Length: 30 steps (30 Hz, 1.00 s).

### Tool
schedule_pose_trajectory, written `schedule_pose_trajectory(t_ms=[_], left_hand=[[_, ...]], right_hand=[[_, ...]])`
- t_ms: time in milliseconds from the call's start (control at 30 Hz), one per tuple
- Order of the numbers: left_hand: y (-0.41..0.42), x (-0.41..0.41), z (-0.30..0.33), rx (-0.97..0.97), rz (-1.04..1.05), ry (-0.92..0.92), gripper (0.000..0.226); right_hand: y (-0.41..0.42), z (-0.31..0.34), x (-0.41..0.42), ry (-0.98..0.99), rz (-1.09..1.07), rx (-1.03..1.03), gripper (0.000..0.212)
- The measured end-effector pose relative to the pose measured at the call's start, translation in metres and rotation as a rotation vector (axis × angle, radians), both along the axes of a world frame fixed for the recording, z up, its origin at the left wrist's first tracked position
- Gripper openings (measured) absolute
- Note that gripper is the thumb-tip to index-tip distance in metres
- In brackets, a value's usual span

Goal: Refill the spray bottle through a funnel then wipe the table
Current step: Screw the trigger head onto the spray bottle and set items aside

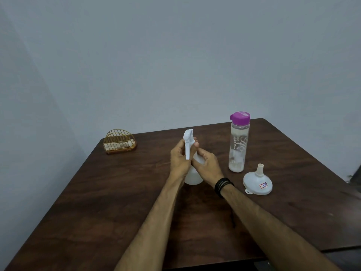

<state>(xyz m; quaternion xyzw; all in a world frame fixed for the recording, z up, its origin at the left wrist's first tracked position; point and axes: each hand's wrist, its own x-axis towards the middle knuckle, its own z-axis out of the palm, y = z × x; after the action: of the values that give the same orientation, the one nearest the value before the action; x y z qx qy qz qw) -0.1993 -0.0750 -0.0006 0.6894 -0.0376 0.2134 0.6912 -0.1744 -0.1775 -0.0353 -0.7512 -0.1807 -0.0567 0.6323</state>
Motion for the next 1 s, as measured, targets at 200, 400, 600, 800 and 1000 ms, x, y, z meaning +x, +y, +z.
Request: schedule_pose_trajectory(t_ms=[200, 400, 600, 800, 1000], left_hand=[[0.005, -0.002, 0.001, -0.075, -0.012, -0.008, 0.023], [0.010, -0.004, 0.003, -0.039, -0.057, -0.027, 0.016], [0.014, -0.004, -0.002, 0.025, -0.026, 0.038, 0.036], [0.017, -0.011, 0.000, 0.028, -0.049, 0.061, 0.032], [0.009, -0.017, -0.005, -0.146, 0.084, 0.047, 0.034]], right_hand=[[0.002, 0.002, -0.003, -0.013, 0.003, 0.027, 0.023], [0.002, 0.002, -0.006, -0.025, 0.000, 0.026, 0.027], [-0.002, 0.003, -0.008, -0.021, 0.017, -0.011, 0.034], [0.003, 0.000, -0.012, -0.066, -0.097, -0.023, 0.036], [0.013, 0.000, -0.020, -0.094, -0.132, -0.065, 0.039]])
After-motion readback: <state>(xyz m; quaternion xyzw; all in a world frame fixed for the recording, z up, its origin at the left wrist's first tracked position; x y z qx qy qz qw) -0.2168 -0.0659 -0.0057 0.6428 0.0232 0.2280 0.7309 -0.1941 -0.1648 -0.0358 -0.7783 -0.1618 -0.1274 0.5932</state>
